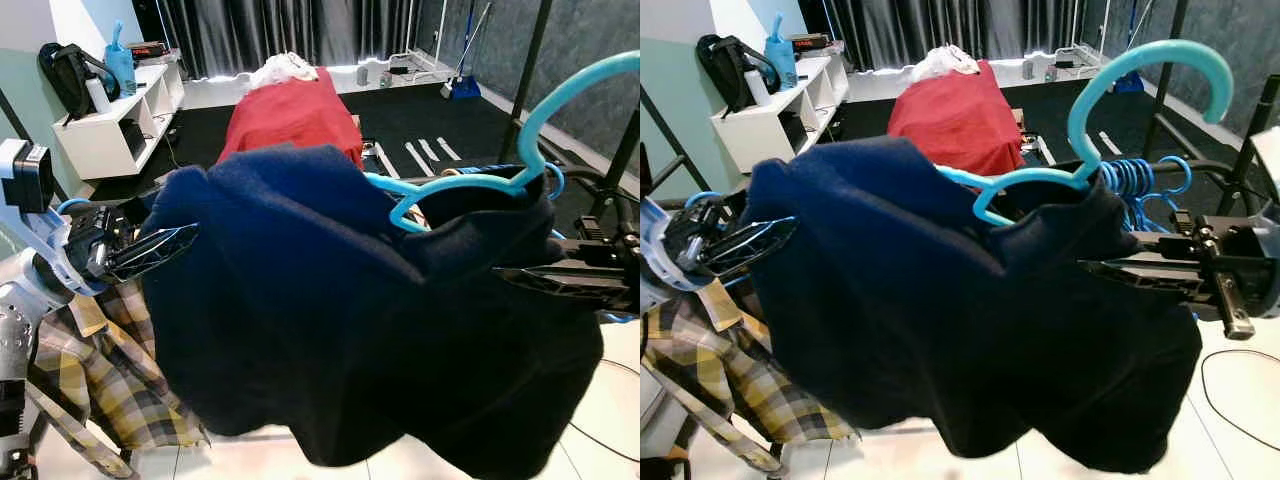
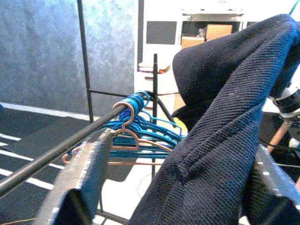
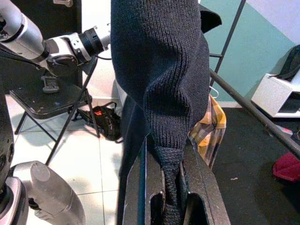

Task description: Hang hanger

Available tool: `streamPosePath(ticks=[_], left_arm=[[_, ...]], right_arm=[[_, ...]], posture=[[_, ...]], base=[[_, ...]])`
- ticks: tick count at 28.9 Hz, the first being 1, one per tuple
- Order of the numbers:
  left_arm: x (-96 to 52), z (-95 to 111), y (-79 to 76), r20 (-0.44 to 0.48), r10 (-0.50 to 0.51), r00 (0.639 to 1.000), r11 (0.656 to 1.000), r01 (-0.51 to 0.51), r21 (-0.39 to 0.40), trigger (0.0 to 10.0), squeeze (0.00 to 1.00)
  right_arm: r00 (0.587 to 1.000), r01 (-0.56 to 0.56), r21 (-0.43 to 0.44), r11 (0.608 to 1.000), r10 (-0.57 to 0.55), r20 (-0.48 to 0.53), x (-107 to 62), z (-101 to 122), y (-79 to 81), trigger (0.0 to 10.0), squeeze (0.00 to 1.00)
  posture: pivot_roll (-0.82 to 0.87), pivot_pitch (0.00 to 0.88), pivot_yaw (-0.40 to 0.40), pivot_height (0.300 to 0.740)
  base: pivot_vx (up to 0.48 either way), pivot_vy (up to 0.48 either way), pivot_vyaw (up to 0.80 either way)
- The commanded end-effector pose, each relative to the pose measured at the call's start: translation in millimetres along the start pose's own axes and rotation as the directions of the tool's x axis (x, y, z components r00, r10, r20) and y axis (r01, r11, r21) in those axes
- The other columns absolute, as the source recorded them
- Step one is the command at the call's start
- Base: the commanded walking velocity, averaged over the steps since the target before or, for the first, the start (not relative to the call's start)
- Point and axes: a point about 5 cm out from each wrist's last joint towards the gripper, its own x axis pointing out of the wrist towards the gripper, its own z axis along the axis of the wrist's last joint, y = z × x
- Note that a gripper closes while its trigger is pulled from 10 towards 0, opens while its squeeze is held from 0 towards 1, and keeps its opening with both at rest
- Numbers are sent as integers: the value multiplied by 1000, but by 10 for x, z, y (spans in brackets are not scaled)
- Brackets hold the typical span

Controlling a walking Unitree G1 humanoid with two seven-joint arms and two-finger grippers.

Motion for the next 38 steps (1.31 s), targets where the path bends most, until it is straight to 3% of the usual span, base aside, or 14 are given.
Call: streamPosePath(ticks=[1,5,14,17,19,23,27,28,29,30,31,35,37,38], left_arm=[[-16,39,-17,1,-16,1000,1000,16,-3,0,0],[-14,-31,-96,-12,-69,998,997,68,-42,0,0],[-13,-100,-65,-52,-33,998,999,31,-44,0,0],[-12,-117,-13,-52,14,999,999,-16,-28,0,0],[-14,-76,200,13,201,980,979,-201,39,0,0],[-25,-21,330,76,318,945,944,-323,65,0,0],[-152,77,548,229,540,810,823,-565,60,0,0],[-152,77,548,229,540,810,823,-565,60,0,0],[-238,107,633,279,623,731,756,-654,25,0,0],[-238,107,633,279,623,731,756,-654,25,0,0],[-283,121,675,304,663,685,717,-697,5,0,0],[-302,122,714,321,693,646,685,-728,-14,0,0],[-346,90,776,324,753,573,618,-785,-46,0,0],[-346,90,776,324,753,573,618,-785,-46,0,0]], right_arm=[[999,-16,-38,999,17,30,-7,95,41,0,0],[999,25,-57,998,-22,46,-44,140,24,0,0],[997,55,-47,997,-52,62,-60,143,11,0,0],[997,65,-26,998,-64,44,-45,78,9,0,0],[996,85,58,995,-86,11,32,-174,48,0,0],[994,108,115,987,-107,-13,94,-363,94,0,0],[972,223,213,951,-202,-116,230,-803,169,0,0],[972,223,213,951,-202,-116,230,-803,169,0,0],[968,217,257,942,-174,-180,300,-969,269,0,0],[968,217,257,942,-174,-180,300,-969,269,0,0],[965,206,275,939,-148,-216,336,-1049,337,0,0],[970,183,290,939,-124,-211,371,-1052,388,0,0],[982,172,275,946,-141,-127,391,-930,381,0,0],[982,172,275,946,-141,-127,391,-930,381,0,0]], posture=[[-205,0,67,740],[-204,0,65,740],[-202,0,64,740],[-205,0,60,740],[-207,0,57,740],[-206,0,58,740],[-207,0,66,740],[-207,0,66,740],[-208,0,69,740],[-208,0,69,740],[-208,0,69,740],[-210,0,71,740],[-210,0,72,740],[-210,0,72,740]], base=[[0,0,0],[0,0,0],[0,0,0],[0,0,0],[0,0,0],[0,0,0],[0,0,0],[0,0,0],[0,0,0],[0,0,0],[0,0,0],[0,0,0],[0,0,0],[0,0,0]])
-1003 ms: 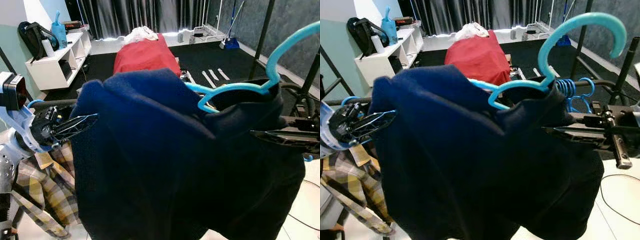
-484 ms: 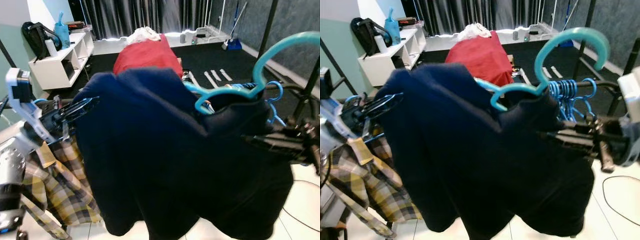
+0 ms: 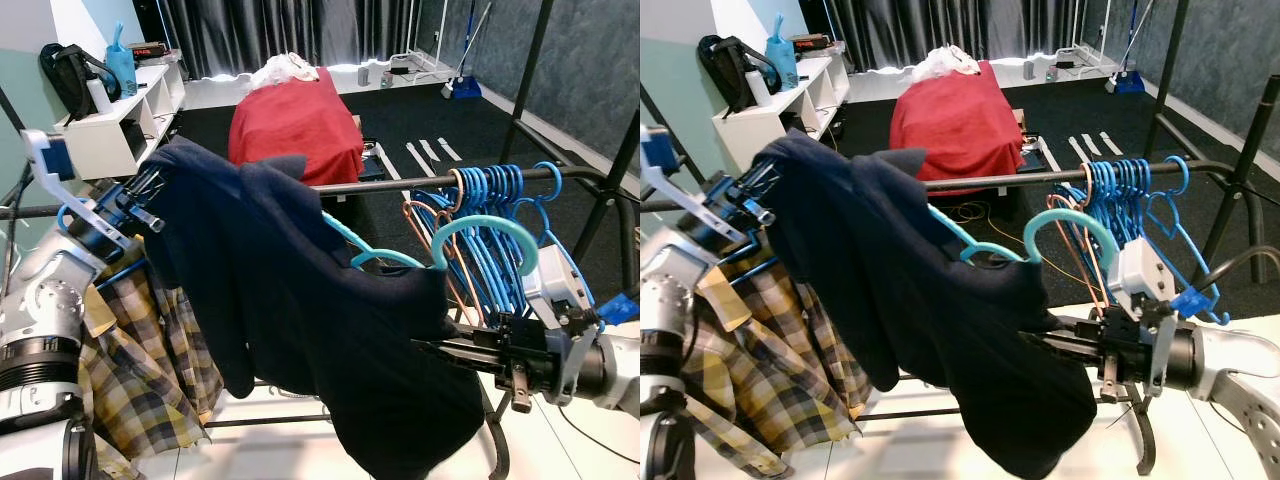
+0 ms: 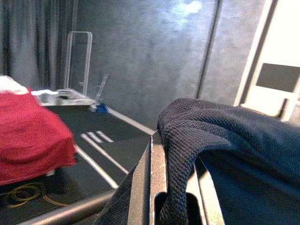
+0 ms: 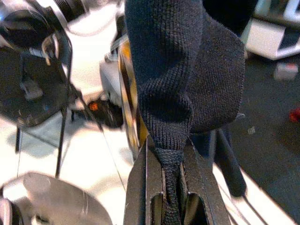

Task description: Hang hanger

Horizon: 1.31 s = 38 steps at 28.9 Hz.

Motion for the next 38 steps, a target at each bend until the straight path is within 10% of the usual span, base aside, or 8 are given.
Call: streamPosePath(ticks=[1,13,17,22,23,34,35,38], left_arm=[[-210,295,328,165,297,940,953,-302,8,0,0],[-328,-456,244,-45,527,848,848,-529,-37,0,0],[-144,-672,-338,-86,155,984,965,-169,-200,0,0],[-274,-890,-1039,-216,-386,897,889,299,-347,0,0],[-381,-926,-1234,-244,-536,808,819,428,-382,10000,0],[-235,-185,-1198,105,-602,792,721,595,-355,10000,0],[-258,-77,-1167,138,-609,781,705,613,-357,10000,1000],[-329,63,-1125,158,-639,753,678,648,-346,10000,1000]], right_arm=[[998,3,9,1000,-4,56,-96,77,19,0,0],[886,288,-56,956,-245,394,-300,509,-182,0,0],[845,369,-21,929,-326,424,-215,519,-302,0,0],[816,316,-2,949,-271,511,-161,613,-280,0,0],[829,273,-8,962,-232,508,-101,611,-256,0,0],[941,129,-12,992,-118,316,72,326,-209,0,0],[953,123,-13,992,-115,281,53,299,-214,0,0],[971,116,-18,993,-110,211,13,243,-224,0,0]], posture=[[-210,0,72,740],[-209,0,90,740],[-190,0,82,740],[-190,0,82,740],[-189,0,82,740],[-180,0,64,740],[-182,0,64,740],[-184,0,62,740]], base=[[0,0,0],[0,0,0],[0,0,0],[0,0,0],[0,0,0],[0,0,0],[0,0,0],[0,0,0]])
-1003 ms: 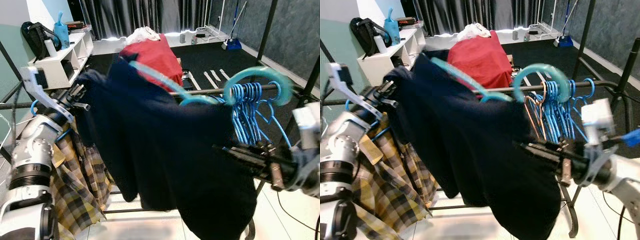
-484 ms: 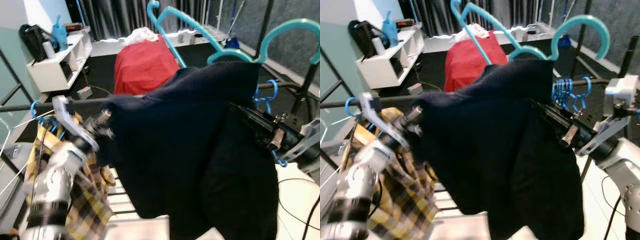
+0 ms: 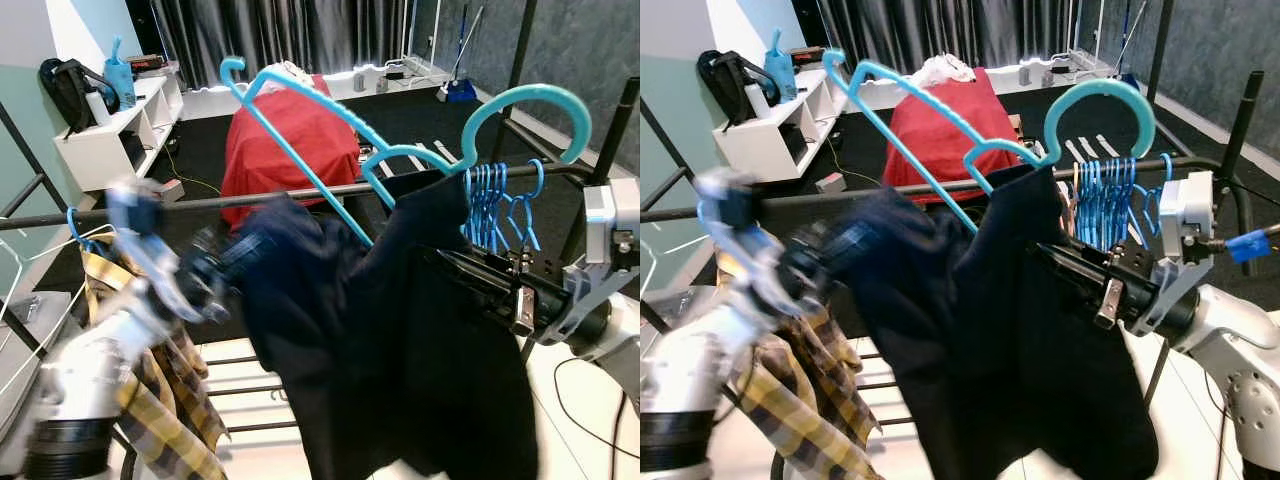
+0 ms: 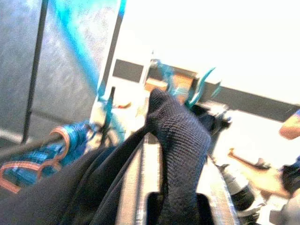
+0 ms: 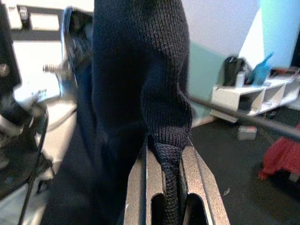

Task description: Hang hanger

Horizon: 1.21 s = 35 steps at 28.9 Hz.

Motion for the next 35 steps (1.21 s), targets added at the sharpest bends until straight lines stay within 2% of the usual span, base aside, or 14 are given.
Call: streamPosePath(ticks=[1,5,13,15,16,18,21,22,26,29,32,33,34,35], left_arm=[[-30,103,-62,13,-44,999,999,44,11,10000,1000],[-192,28,-118,-161,-55,985,998,58,15,10000,1000],[-564,-508,-53,-608,125,784,990,-139,23,10000,1000],[-754,-709,-8,-791,197,579,975,-200,97,10000,1000],[-754,-709,-8,-791,197,579,975,-200,97,10000,1000],[-894,-764,9,-884,230,406,968,-191,165,10000,1000],[-919,-761,8,-897,233,376,968,-183,174,10000,1000],[-939,-698,-10,-936,237,261,969,-138,207,10000,1000],[-969,-610,-35,-961,249,115,968,-71,242,10000,1000],[-403,-314,-162,-828,114,550,986,36,160,10000,1000],[-257,-96,-177,-704,73,706,978,88,189,10000,1000],[-193,26,-172,-642,65,764,965,115,235,10000,510],[-156,100,-171,-604,61,794,955,129,266,10000,510],[-85,204,-193,-561,36,827,940,162,299,10000,0]], right_arm=[[999,-7,12,1000,8,-45,-11,-63,0,0,0],[995,2,6,1000,-1,-98,-96,-102,-54,0,0],[997,39,-7,999,-39,-72,-133,-75,-125,0,0],[997,38,-10,999,-39,-66,-130,-64,-137,0,0],[997,38,-10,999,-39,-66,-130,-64,-137,0,0],[997,29,-13,999,-30,-75,-130,-61,-140,0,0],[997,25,-14,1000,-26,-79,-132,-63,-142,0,0],[995,26,-21,999,-28,-93,-145,-56,-156,0,0],[993,31,-34,999,-35,-110,-163,-48,-179,0,0],[985,13,-25,1000,-18,-170,-184,-121,-164,0,0],[972,-14,-2,1000,13,-236,-220,-210,-131,0,0],[958,-41,20,999,45,-284,-248,-272,-98,0,0],[948,-58,35,998,66,-312,-267,-310,-75,0,0],[928,-103,71,992,122,-351,-288,-360,-18,0,0]], posture=[[-184,0,62,740],[-181,0,57,740],[-170,0,55,740],[-168,0,53,740],[-168,0,53,740],[-167,0,53,740],[-167,0,53,740],[-169,0,54,740],[-169,0,54,740],[-174,0,59,740],[-175,0,57,740],[-173,0,54,740],[-173,0,54,740],[-171,0,50,740]], base=[[0,0,0],[0,0,0],[0,0,0],[0,0,0],[0,0,0],[0,0,0],[0,0,0],[0,0,0],[0,0,0],[0,0,0],[0,0,0],[0,0,0],[0,0,0],[0,0,0]])
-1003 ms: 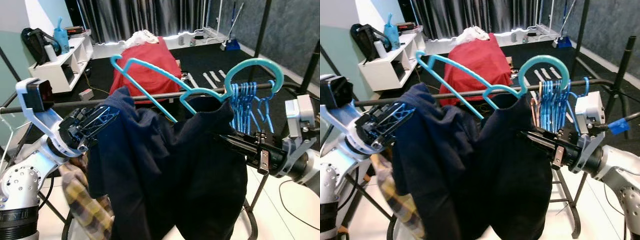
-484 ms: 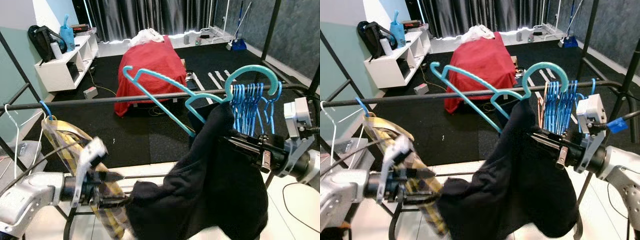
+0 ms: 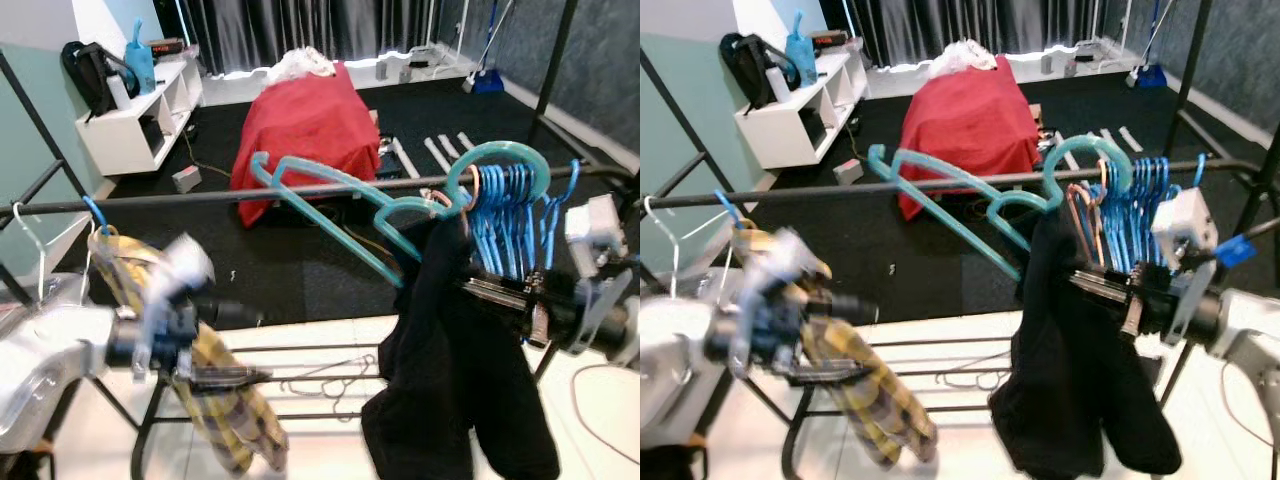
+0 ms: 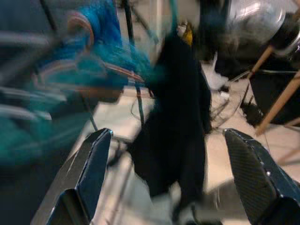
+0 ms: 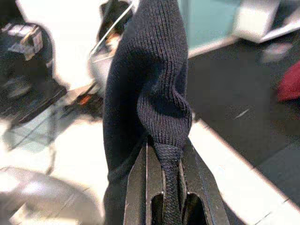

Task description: Hang hanger

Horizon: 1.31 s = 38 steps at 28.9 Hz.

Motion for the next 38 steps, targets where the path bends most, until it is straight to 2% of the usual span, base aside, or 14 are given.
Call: streamPosePath(ticks=[1,3,5,7,8,9,12,15,21,27,33,34,38], left_arm=[[-29,143,15,86,-12,996,999,8,53,10000,0],[-16,219,7,101,-38,994,996,29,84,10000,0],[40,262,6,33,-93,995,988,88,127,10000,0],[58,263,2,5,-111,994,985,109,134,10000,0],[201,115,12,-124,-153,980,979,168,120,10000,0],[201,115,12,-124,-153,980,979,168,120,10000,0],[293,-19,15,-198,-178,964,975,200,101,10000,0],[426,-203,-22,-236,-223,946,971,238,35,10000,0],[532,-338,-13,-278,-201,939,979,206,-11,10000,0],[545,-399,7,-311,-177,934,984,175,-36,10000,0],[575,-491,21,-376,-173,910,985,164,-57,10000,0],[583,-512,-3,-390,-196,900,981,180,-77,0,0],[616,-560,-35,-410,-217,886,976,189,-109,0,0]], right_arm=[[994,-98,-7,995,98,-41,39,-8,95,0,0],[988,-142,12,990,143,-64,44,-33,136,0,0],[968,-218,36,975,220,-121,50,-68,186,0,0],[961,-235,39,971,238,-138,51,-75,191,0,0],[949,-266,21,964,266,-167,76,-47,180,0,0],[949,-266,21,964,266,-167,76,-47,180,0,0],[940,-288,4,958,283,-191,105,-37,175,0,0],[928,-319,-24,948,307,-213,190,-37,181,0,0],[922,-339,-51,939,321,-217,238,7,183,0,0],[920,-345,-64,936,324,-220,249,26,186,0,0],[913,-360,-78,930,334,-233,275,41,177,0,0],[913,-362,-84,928,335,-232,289,47,175,0,0],[913,-366,-96,926,337,-230,316,65,168,0,0]], posture=[[-171,0,50,740],[-172,0,47,740],[-169,0,41,740],[-169,0,41,740],[-172,0,43,740],[-172,0,43,740],[-174,0,44,740],[-178,0,47,740],[-183,0,50,740],[-182,0,50,740],[-179,0,51,740],[-177,0,52,740],[-175,0,53,740]], base=[[0,0,0],[0,0,0],[0,0,0],[0,0,0],[0,0,0],[0,0,0],[0,0,0],[0,0,0],[0,0,0],[0,0,0],[0,0,0],[0,0,0],[0,0,0]])
